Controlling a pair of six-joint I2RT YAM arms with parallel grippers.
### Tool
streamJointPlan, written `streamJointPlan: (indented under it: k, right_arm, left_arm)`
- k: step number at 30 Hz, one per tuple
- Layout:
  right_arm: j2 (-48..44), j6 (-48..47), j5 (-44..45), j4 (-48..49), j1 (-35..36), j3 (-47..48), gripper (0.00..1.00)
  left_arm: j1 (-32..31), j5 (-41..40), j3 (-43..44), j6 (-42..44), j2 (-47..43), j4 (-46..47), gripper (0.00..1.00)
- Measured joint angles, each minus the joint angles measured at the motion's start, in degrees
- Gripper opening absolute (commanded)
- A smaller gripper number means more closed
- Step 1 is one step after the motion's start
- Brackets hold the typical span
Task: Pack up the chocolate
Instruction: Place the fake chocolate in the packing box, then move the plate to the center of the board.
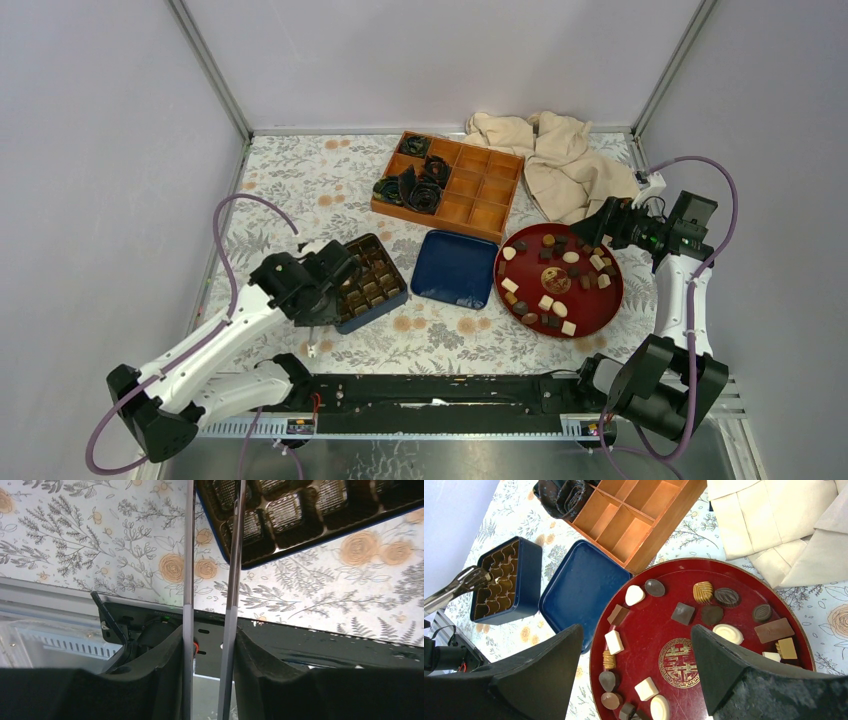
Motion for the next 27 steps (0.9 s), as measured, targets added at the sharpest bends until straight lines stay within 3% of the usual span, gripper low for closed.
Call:
streamJointPlan:
  k: [8,14,20,27]
  right_arm:
    - [0.0,-0.7,-1.6,0.0,-0.1,0.0,0.87]
    - [0.0,-2.2,-3.1,0.0,-0.2,0.0,0.87]
    - [-0.8,-3.8,-2.9,0.0,-0.2,-0.3,0.88]
    - [-2.6,-4.8,0.4,0.1,-0.2,-0.6,0.89]
  left_arm:
    - [0.0,3.8,6.0,1.1,-5.2,2.1,0.39]
    - [0.0,10.2,6.2,3.7,-9.6,9.8,0.37]
    - [0.0,19.3,1.5,6.4,-13.6,26.3,0.36]
    - [-0.3,27.6,-5.7,8.0,-12.0,44.5,0.36]
